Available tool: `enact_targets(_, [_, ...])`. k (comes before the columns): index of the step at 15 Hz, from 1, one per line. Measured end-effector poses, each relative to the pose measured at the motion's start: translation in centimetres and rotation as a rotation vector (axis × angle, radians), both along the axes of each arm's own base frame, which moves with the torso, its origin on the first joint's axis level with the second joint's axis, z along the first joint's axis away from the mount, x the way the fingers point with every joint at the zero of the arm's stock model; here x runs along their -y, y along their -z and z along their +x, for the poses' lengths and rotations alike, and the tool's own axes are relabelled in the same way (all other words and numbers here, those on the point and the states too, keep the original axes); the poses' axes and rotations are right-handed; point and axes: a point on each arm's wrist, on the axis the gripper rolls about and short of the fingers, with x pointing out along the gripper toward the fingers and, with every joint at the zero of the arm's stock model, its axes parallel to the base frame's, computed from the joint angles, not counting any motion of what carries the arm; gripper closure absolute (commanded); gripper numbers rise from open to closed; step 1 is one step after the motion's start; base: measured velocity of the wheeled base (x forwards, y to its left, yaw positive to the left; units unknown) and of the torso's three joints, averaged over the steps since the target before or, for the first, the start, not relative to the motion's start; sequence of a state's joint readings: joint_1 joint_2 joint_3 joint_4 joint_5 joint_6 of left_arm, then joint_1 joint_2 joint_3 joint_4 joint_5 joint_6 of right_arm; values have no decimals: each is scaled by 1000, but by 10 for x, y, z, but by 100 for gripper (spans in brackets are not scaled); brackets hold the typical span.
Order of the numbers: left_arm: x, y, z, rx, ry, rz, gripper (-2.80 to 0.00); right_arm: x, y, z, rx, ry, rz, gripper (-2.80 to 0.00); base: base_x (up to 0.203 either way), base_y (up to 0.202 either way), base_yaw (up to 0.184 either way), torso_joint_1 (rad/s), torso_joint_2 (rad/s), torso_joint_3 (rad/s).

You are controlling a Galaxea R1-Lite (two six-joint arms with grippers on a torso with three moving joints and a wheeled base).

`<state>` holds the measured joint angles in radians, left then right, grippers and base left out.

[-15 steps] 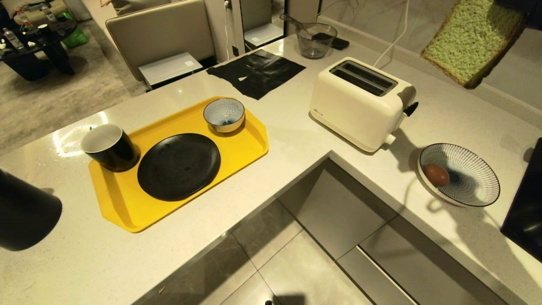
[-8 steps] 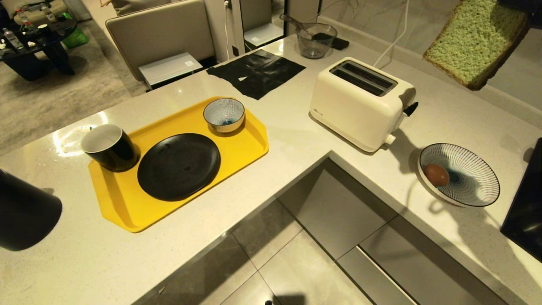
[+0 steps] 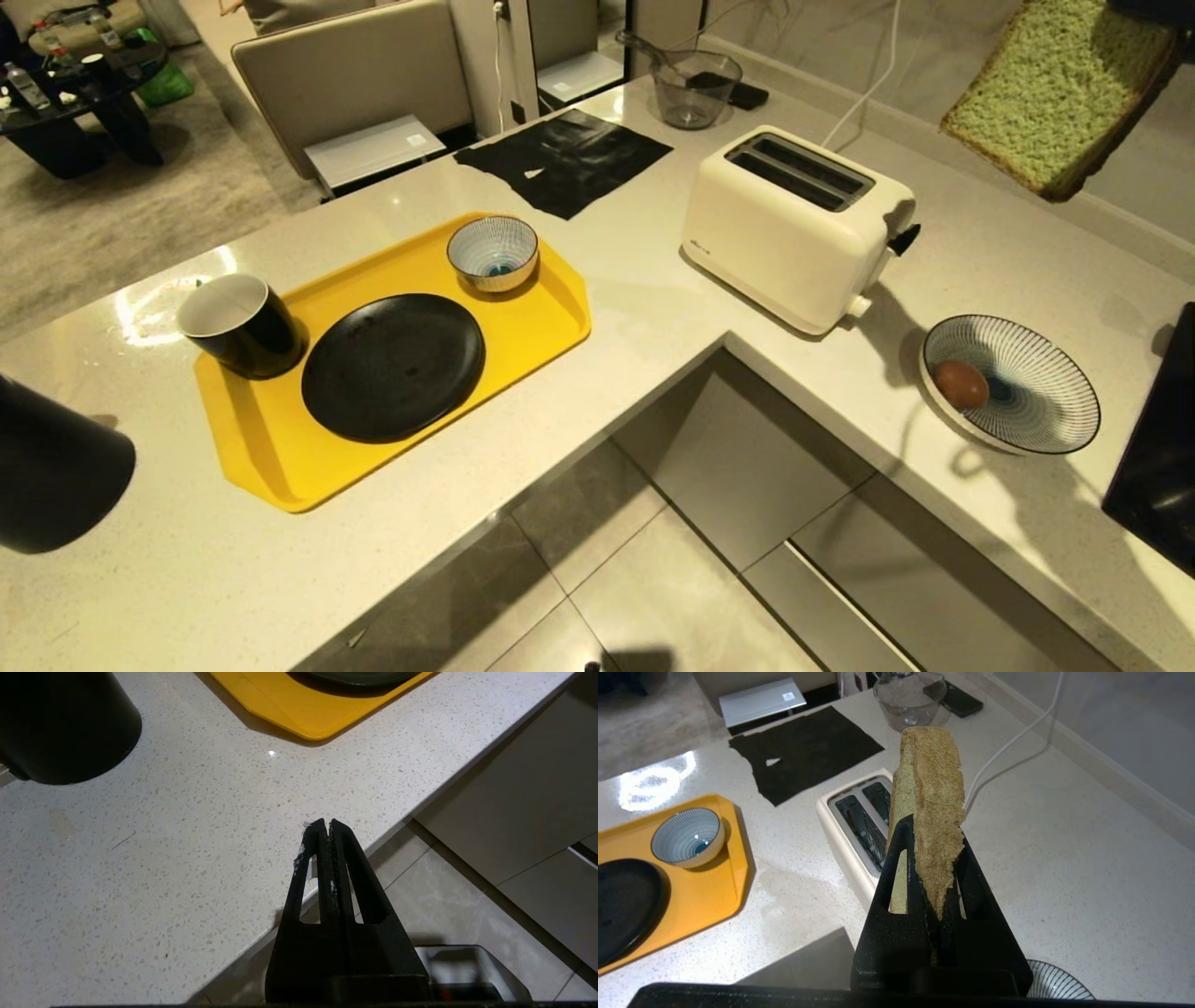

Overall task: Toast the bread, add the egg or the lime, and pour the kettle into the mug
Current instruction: Put the baked bread on a plate

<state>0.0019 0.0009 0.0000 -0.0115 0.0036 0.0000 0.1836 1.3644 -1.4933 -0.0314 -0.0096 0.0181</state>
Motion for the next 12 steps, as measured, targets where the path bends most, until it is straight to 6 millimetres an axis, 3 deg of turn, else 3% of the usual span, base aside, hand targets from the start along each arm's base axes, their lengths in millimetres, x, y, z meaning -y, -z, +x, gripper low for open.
enact_targets(9, [0, 0, 0, 1, 0, 0, 0, 1, 1, -5, 0, -1, 0, 0, -2, -8, 161, 7, 2, 3])
enact_targets(12, [0, 0, 0, 0, -1, 0, 0, 1, 2, -7, -2, -7, -2, 0, 1, -2, 75, -1, 1, 0])
